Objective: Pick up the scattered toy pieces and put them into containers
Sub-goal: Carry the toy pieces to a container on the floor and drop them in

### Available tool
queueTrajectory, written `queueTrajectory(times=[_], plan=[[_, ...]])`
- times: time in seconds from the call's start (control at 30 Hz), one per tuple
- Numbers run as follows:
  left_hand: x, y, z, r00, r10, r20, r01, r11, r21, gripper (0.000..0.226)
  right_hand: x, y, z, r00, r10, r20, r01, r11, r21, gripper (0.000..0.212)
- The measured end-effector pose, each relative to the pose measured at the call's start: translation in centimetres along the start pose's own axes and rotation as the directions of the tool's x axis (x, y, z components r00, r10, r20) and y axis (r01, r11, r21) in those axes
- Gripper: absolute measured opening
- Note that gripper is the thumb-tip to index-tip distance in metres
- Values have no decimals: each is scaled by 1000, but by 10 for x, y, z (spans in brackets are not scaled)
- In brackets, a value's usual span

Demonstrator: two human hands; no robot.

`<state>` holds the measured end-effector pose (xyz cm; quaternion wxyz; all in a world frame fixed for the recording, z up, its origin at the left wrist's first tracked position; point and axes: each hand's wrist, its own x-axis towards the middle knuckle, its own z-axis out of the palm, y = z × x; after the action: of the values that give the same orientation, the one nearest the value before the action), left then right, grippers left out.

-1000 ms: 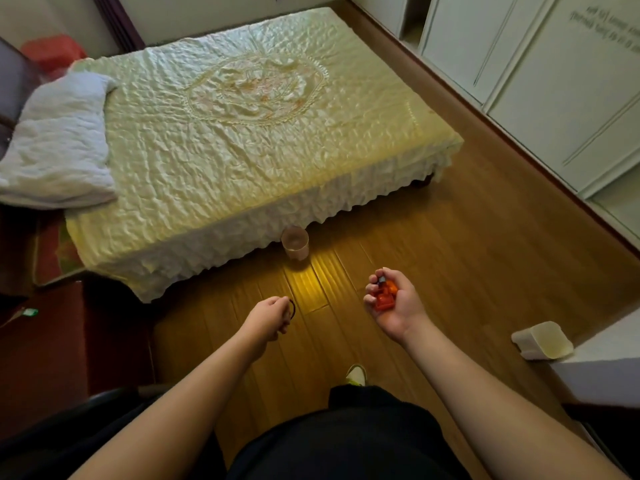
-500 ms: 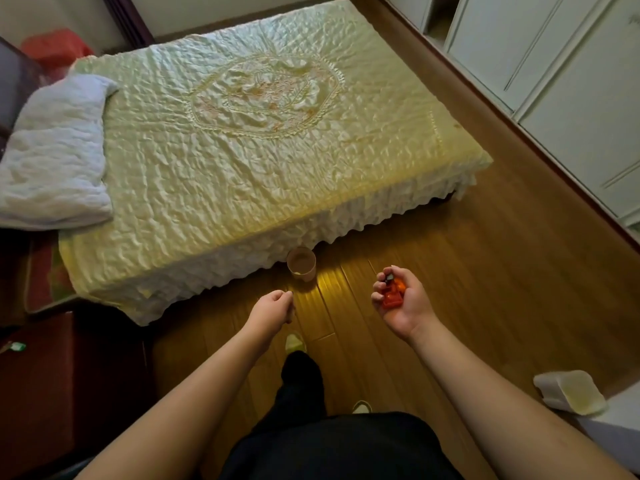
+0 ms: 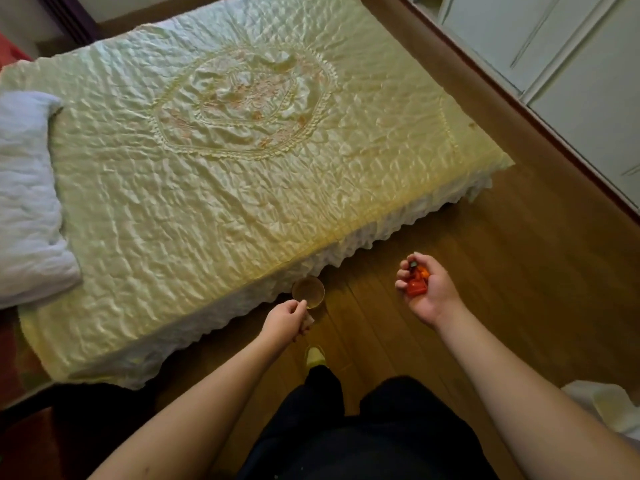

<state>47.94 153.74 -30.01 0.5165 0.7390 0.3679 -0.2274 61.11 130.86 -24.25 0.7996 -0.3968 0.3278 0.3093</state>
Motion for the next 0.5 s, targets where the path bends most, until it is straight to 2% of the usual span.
queueTrajectory(times=[0.07,0.13,0.3,0.43,0.5], plan=[[23,4,-1,1000,-8,17,6,995,95,35,19,-5,6,1000,15,-4,-15,1000,10,12],[46,4,-1,999,-14,-44,22,981,194,40,39,-4,7,999,45,-11,-45,999,15,13],[103,-8,21,979,-21,-202,73,964,256,44,95,6,-5,989,141,-38,-144,986,-79,13],[158,-37,50,990,-78,-120,100,976,192,35,147,14,-29,981,176,-78,-184,978,-100,15],[190,-57,63,990,-116,-81,131,968,215,27,171,18,-43,979,184,-93,-192,978,-87,15]])
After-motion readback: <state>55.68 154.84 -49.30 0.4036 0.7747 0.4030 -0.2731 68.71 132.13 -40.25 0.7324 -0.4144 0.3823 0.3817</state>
